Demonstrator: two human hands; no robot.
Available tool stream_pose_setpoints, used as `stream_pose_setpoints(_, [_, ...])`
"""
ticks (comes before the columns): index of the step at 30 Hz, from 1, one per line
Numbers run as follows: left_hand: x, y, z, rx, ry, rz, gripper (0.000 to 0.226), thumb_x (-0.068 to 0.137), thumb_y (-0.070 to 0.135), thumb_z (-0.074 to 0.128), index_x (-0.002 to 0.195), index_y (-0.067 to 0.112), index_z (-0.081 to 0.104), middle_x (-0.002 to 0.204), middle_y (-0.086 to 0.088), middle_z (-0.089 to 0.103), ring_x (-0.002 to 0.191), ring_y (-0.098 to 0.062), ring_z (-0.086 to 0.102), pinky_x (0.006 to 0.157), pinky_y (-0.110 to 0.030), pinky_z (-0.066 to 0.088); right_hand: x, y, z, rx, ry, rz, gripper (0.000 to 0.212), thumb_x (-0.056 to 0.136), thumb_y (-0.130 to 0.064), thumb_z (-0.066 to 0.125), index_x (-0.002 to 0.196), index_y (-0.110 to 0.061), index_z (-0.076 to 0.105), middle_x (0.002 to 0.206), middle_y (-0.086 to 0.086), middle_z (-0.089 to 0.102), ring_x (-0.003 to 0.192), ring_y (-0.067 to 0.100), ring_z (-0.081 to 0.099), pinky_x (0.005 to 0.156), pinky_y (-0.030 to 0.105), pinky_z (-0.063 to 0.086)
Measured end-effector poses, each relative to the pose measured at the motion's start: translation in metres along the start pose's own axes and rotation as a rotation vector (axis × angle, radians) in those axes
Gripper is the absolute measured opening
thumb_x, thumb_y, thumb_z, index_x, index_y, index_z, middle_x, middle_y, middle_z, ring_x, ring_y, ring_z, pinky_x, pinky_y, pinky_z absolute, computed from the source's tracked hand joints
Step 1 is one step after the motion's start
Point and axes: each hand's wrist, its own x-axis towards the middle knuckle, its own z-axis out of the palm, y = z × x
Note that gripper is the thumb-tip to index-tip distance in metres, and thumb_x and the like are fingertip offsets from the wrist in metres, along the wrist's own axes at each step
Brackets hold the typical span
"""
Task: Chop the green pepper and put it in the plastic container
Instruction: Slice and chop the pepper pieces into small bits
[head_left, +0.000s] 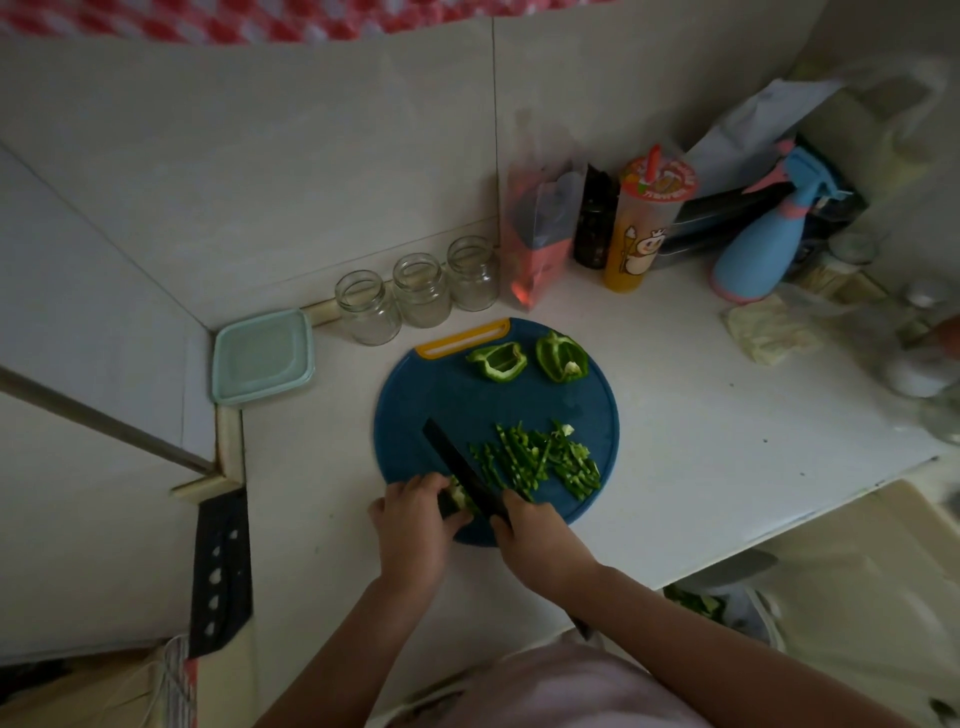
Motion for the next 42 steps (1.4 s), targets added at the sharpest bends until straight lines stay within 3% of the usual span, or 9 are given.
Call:
stream_pose_setpoints(9, [0.002,-0.003,0.002,-0.031,-0.026,0.004,0.043,0.076,0.039,0.073,0.115,0.025,0.061,0.112,0.005,0.061,0.110,-0.018,0.049,0.087,-0.032,0.031,0.002,-0.001,-0.004,0.044,-0.036,0.046,0.023,0.100,-0.021,0.037,0.108,-0.003,0.051,0.100,0.019,0.062,0.084,0.031,0.061,0.063,0.030,0.043])
stream_pose_setpoints(11, [0.002,-0.003,0.003,-0.095,-0.025,-0.008,0.041,0.074,0.034,0.076,0.111,0.024,0.063,0.107,0.002,0.061,0.105,-0.020,0.051,0.085,-0.033,0.035,0.002,0.000,-0.005,0.067,-0.051,0.059,0.023,0.100,-0.021,0.037,0.108,-0.004,0.051,0.093,0.016,0.060,0.069,0.027,0.060,0.051,0.029,0.046])
stream_pose_setpoints(14, [0.003,-0.004,0.004,-0.185,-0.036,-0.020,0.038,0.069,0.027,0.080,0.104,0.020,0.066,0.100,-0.001,0.060,0.099,-0.021,0.053,0.083,-0.038,0.042,0.004,0.001,-0.006,0.122,-0.088,0.105,0.024,0.099,-0.022,0.038,0.111,-0.005,0.051,0.077,0.004,0.050,0.047,0.014,0.048,0.030,0.018,0.038])
stream_pose_setpoints(22, [0.008,-0.007,0.002,-0.351,-0.070,-0.037,0.040,0.058,0.021,0.087,0.093,0.017,0.068,0.090,0.000,0.056,0.086,-0.019,0.057,0.074,-0.035,0.048,0.007,-0.006,-0.006,0.183,-0.139,0.153,0.014,0.099,-0.021,0.036,0.099,-0.012,0.047,0.075,0.003,0.047,0.044,0.014,0.048,0.030,0.023,0.040])
stream_pose_setpoints(26, [0.009,-0.008,0.000,-0.331,-0.060,-0.024,0.042,0.056,0.022,0.088,0.092,0.017,0.068,0.089,0.004,0.053,0.086,-0.018,0.054,0.073,-0.034,0.046,0.011,-0.007,0.004,0.180,-0.103,0.160,0.013,0.099,-0.020,0.036,0.093,-0.012,0.045,0.073,-0.001,0.044,0.050,0.009,0.044,0.029,0.014,0.032])
stream_pose_setpoints(29, [0.009,-0.008,0.001,-0.314,-0.044,-0.014,0.042,0.055,0.022,0.089,0.091,0.016,0.069,0.090,0.002,0.055,0.087,-0.019,0.055,0.072,-0.036,0.046,0.013,-0.006,0.011,0.164,-0.080,0.156,0.014,0.098,-0.018,0.037,0.092,-0.011,0.047,0.076,-0.001,0.048,0.059,0.013,0.048,0.037,0.016,0.040])
stream_pose_setpoints(33, [0.011,-0.011,0.003,-0.327,-0.051,-0.030,0.042,0.058,0.021,0.087,0.096,0.013,0.069,0.091,0.000,0.053,0.089,-0.020,0.055,0.072,-0.030,0.042,0.021,-0.011,0.018,0.159,-0.024,0.137,0.018,0.097,-0.016,0.039,0.103,-0.007,0.054,0.097,0.009,0.059,0.087,0.021,0.057,0.075,0.033,0.047])
stream_pose_setpoints(37, [0.012,-0.013,-0.001,-0.414,-0.108,-0.086,0.039,0.068,0.018,0.082,0.104,0.012,0.069,0.096,-0.001,0.055,0.090,-0.017,0.056,0.072,-0.020,0.036,0.027,-0.018,0.018,0.156,-0.021,0.142,0.020,0.097,-0.018,0.039,0.106,-0.006,0.052,0.104,0.013,0.062,0.093,0.029,0.062,0.077,0.037,0.050])
stream_pose_setpoints(42, [0.016,-0.012,-0.009,-0.508,-0.174,-0.170,0.031,0.080,0.025,0.072,0.109,0.013,0.069,0.098,-0.002,0.070,0.083,-0.010,0.063,0.074,-0.019,0.044,0.027,-0.017,0.019,0.086,-0.015,0.121,0.020,0.097,-0.017,0.038,0.107,-0.006,0.051,0.103,0.016,0.063,0.092,0.031,0.062,0.074,0.036,0.049])
